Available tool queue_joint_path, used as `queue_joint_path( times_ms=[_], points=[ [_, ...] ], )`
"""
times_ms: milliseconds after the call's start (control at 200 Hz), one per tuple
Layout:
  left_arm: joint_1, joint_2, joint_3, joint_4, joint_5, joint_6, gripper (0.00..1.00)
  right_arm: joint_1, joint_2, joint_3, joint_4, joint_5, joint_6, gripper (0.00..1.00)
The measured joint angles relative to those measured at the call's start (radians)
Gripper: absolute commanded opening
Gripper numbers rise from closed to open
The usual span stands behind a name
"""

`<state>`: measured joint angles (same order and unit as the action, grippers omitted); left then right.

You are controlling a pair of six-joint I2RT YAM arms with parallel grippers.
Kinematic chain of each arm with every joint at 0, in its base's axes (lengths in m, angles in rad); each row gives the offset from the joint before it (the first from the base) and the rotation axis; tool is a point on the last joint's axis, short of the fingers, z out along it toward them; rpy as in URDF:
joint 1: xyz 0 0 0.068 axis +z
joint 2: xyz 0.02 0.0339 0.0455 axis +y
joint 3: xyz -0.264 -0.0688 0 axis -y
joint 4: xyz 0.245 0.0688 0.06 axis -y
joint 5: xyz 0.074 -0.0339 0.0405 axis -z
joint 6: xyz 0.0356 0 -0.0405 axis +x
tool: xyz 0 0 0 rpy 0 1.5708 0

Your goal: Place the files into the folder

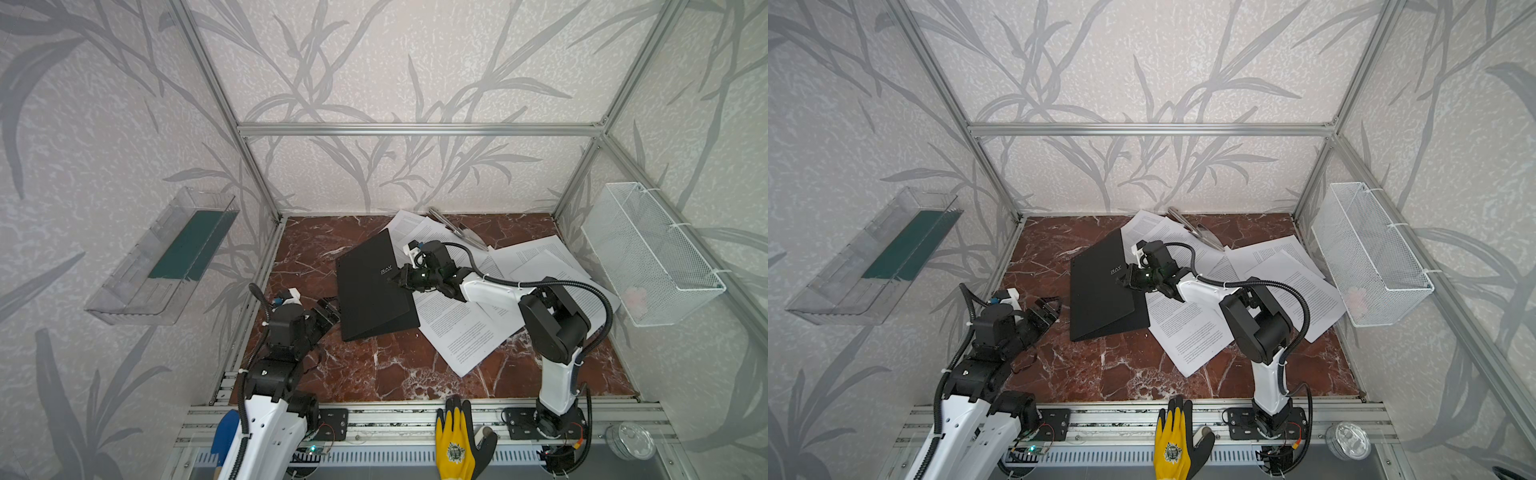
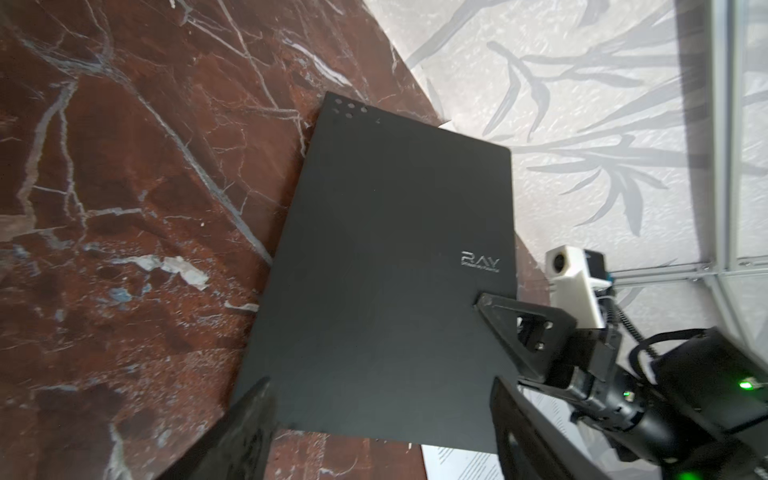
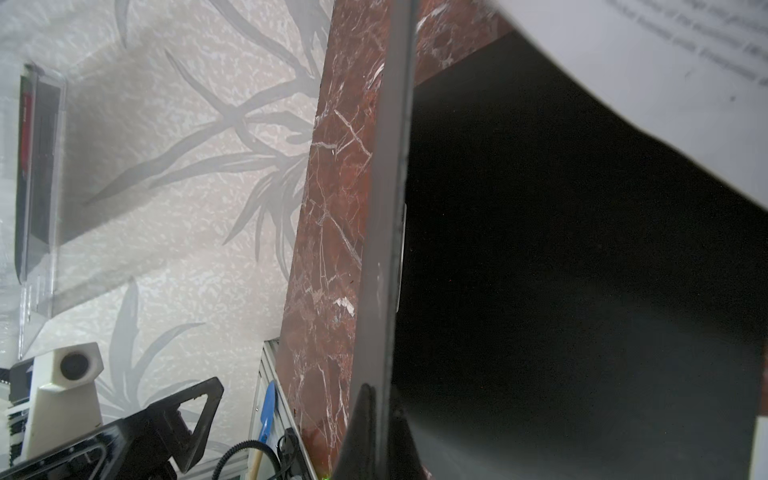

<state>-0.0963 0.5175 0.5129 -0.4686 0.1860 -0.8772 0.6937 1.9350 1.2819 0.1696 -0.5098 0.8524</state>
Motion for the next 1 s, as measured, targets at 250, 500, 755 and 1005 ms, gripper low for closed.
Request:
queue_joint_path(
  times_ms=[250,500,755,1005],
  points=[
    [0.0,0.1,0.114,-0.066,0.015,0.12,0.82,0.029,-0.097,0.051,-0.207,0.098,-0.121,0.0],
    [0.0,0.121,0.122,-0.082,0.05,0.161,0.84,0.041,-0.141,0.064,-0.328,0.205,-0.194,0.0],
    [0.0,0.143,0.173,-0.101,0.098,0.191,0.87,0.042,-0.166,0.067,-0.402,0.266,-0.227,0.0],
    [0.0,0.159,0.201,-0.111,0.151,0.225,0.9,0.045,-0.169,0.078,-0.388,0.229,-0.232,0.36]
  ],
)
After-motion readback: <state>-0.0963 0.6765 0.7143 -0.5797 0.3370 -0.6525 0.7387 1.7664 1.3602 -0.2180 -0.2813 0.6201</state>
